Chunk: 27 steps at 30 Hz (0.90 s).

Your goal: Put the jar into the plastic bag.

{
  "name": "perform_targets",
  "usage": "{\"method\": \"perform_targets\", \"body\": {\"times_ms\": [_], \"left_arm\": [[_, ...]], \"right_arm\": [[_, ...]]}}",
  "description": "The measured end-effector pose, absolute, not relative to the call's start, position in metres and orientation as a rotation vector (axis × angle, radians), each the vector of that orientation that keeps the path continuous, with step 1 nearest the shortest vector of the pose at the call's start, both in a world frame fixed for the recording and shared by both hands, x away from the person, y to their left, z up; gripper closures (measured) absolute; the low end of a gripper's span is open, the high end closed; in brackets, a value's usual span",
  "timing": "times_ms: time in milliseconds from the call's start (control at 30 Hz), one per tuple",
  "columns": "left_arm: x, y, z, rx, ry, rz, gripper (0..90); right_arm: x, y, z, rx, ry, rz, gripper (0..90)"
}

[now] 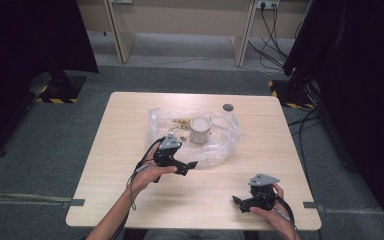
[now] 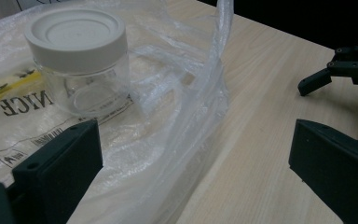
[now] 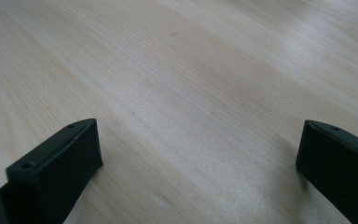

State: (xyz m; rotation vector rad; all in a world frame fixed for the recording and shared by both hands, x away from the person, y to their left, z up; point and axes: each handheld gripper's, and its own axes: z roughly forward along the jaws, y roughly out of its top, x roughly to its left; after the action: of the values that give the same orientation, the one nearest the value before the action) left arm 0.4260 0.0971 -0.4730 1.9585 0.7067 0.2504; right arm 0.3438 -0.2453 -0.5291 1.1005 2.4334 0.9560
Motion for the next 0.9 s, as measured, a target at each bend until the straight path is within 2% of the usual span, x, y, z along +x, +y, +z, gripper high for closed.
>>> {"method": "perform_targets", "body": {"times_ms": [900], "left_arm": [[0.392,0.109,-0.49,1.979,0.681,0.243,2.4]], "right_arm": [[0.344,-0.245,-0.529,1.101,2.433,0.956,0.2]]}}
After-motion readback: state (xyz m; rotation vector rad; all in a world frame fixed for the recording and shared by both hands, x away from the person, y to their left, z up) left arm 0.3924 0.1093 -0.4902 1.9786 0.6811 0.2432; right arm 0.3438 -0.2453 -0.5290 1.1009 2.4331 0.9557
